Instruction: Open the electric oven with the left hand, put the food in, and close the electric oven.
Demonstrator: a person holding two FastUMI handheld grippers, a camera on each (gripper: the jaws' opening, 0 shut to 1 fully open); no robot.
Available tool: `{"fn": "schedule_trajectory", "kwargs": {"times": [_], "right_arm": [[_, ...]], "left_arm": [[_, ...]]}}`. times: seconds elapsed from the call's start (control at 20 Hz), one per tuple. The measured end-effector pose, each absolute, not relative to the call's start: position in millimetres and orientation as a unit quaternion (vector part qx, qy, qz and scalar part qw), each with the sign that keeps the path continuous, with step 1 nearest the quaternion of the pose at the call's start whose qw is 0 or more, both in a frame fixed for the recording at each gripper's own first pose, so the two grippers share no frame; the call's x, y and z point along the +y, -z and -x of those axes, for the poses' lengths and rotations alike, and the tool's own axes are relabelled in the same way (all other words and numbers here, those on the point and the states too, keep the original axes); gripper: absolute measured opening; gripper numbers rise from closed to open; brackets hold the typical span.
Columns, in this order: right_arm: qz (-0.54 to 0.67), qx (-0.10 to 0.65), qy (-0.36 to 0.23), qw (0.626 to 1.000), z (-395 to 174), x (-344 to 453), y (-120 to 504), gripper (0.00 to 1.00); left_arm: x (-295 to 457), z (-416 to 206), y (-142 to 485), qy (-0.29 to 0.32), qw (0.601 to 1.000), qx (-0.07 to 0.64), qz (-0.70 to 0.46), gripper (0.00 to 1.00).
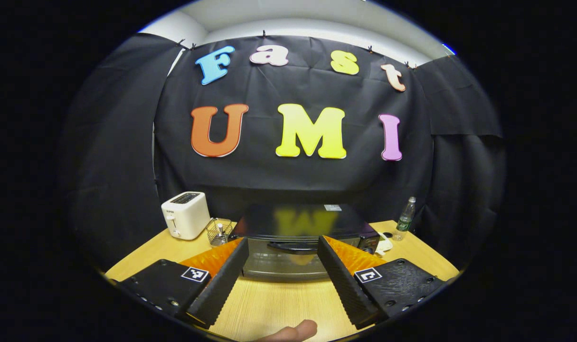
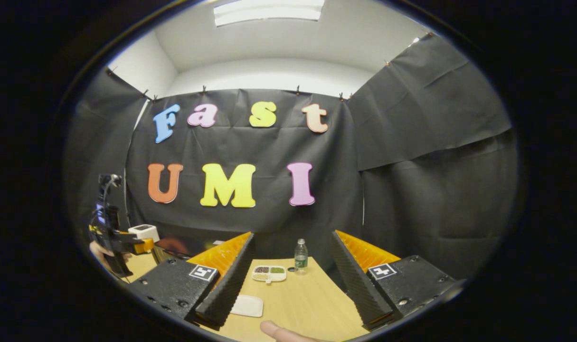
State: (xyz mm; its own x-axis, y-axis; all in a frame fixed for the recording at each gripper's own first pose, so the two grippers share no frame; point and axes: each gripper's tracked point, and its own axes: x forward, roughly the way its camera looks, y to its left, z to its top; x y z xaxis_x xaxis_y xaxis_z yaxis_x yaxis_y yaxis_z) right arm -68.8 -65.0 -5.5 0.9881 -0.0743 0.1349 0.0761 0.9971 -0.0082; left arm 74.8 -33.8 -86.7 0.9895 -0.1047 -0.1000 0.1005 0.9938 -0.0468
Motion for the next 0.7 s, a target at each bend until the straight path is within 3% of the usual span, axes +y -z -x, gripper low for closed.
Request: {"fn": "schedule_trajectory", "kwargs": {"times": [0.3, 0.35, 0.45, 0.5, 0.55, 0.7], "right_arm": [[0.007, -0.066, 0.043, 0.997, 70.8, -69.2, 7.3, 0.94], [0.007, -0.065, 0.043, 0.997, 71.2, -69.5, 8.1, 0.94], [0.006, -0.061, 0.041, 0.997, 69.7, -68.5, 10.6, 0.94], [0.004, -0.058, 0.04, 0.997, 68.3, -67.5, 11.9, 0.95], [0.003, -0.056, 0.038, 0.998, 66.8, -66.2, 13.0, 0.94], [0.003, -0.04, 0.033, 0.999, 61.7, -62.4, 20.0, 0.95]], "left_arm": [[-15.1, -15.7, 33.2, 0.04, 0.998, 0.004, 0.049, 0.95], [-11.1, -5.3, 24.1, 0.036, 0.998, -0.009, 0.053, 1.0], [-5.7, 17.4, 11.7, 0.032, 0.997, -0.029, 0.057, 0.95], [-1.0, 28.3, 9.5, 0.026, 0.997, -0.034, 0.057, 0.83], [1.2, 36.5, 8.7, 0.022, 0.998, -0.037, 0.055, 0.94], [2.7, 54.7, 14.8, 0.013, 0.999, -0.03, 0.037, 0.94]]}}
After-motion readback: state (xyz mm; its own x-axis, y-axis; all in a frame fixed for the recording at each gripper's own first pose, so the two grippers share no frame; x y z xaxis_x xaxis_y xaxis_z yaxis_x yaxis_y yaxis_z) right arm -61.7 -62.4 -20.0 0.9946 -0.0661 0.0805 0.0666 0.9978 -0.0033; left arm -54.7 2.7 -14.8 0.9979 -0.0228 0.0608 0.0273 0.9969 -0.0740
